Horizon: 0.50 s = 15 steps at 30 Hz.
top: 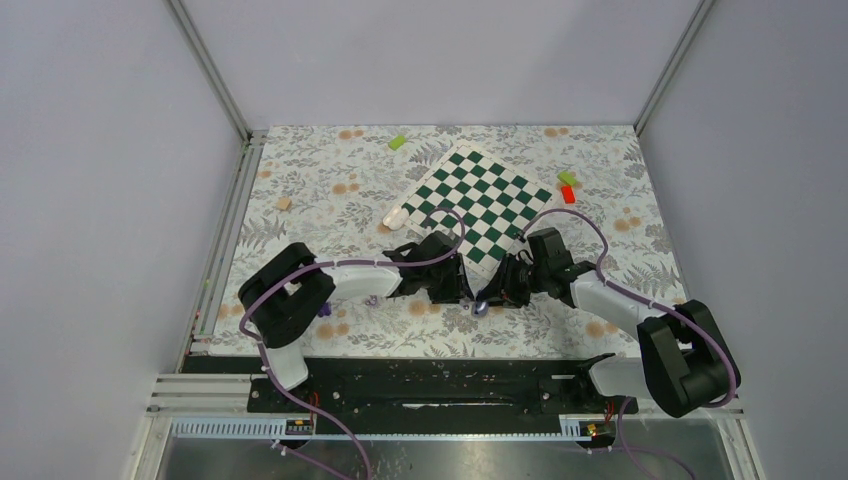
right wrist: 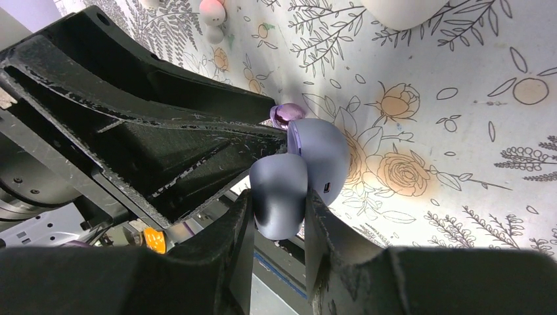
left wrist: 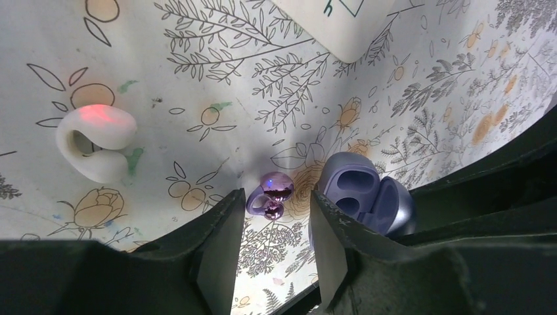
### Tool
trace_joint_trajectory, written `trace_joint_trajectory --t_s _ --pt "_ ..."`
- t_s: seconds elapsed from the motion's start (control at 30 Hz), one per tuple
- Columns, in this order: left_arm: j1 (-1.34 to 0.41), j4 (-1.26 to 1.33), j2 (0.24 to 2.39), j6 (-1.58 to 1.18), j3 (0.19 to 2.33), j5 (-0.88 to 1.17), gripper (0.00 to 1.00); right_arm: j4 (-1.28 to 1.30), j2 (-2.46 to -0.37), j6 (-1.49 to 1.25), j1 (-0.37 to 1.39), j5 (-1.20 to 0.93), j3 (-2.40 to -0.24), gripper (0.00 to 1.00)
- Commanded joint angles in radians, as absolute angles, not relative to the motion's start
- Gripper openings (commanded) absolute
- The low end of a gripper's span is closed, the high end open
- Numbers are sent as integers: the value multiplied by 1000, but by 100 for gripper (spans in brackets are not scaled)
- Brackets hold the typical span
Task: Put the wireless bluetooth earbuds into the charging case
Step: Pick up the left earbud from the center of the board.
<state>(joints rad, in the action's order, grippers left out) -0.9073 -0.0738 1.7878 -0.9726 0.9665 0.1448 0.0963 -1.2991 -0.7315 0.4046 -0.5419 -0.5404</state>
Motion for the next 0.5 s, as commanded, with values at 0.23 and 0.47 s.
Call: trace_joint_trajectory --t_s 0.23,0.47 --pt "-901 77 1770 -1025 920 241 39 55 -1313 -745 414 -545 -543 0" --pt "-902 95 1762 -1038 904 254 30 54 -1314 -747 414 -546 -541 0"
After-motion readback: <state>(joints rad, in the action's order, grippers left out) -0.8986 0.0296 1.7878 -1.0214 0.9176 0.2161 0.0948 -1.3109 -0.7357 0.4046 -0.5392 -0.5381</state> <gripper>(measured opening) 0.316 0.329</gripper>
